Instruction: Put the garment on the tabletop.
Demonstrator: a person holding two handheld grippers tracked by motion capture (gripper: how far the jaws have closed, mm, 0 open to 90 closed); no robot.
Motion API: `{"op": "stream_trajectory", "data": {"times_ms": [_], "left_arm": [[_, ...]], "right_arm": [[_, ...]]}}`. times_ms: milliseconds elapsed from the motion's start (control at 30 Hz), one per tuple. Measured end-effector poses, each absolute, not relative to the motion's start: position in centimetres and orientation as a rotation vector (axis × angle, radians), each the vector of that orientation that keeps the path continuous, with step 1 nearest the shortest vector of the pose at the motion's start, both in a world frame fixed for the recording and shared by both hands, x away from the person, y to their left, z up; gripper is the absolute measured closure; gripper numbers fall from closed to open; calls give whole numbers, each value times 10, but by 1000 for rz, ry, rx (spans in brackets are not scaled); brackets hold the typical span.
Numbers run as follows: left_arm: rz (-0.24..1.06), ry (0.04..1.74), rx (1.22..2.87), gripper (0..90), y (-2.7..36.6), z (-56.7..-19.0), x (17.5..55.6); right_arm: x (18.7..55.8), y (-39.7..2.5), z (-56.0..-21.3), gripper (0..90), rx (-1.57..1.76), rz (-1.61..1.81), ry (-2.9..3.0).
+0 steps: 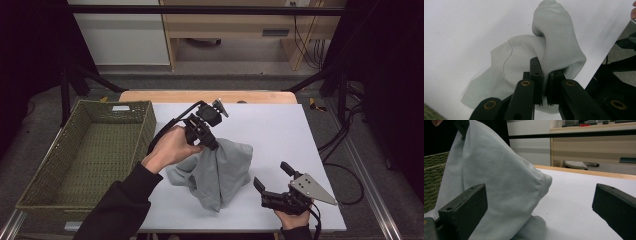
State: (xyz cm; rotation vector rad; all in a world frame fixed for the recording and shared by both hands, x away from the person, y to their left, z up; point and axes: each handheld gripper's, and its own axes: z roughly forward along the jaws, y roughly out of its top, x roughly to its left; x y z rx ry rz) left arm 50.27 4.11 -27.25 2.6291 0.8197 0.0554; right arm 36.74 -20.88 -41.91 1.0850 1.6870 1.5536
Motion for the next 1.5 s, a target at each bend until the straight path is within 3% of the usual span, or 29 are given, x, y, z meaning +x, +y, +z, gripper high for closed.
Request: {"op": "stream_trajectory", "data": {"times_ms": [567,933,1233,1500], "left_arm": [[-13,775,2643,811,30,-316,503],[-59,771,2570,375,38,-324,504],[62,732,2520,35,46,-315,491],[116,715,2419,0,62,-313,480]], "right_arm": [[368,-209,-420,4,1081,1552,1684],[369,-209,-419,4,1089,1556,1687],[369,-210,-419,4,1080,1550,1689],[369,-210,-418,4,1099,1569,1681]]}}
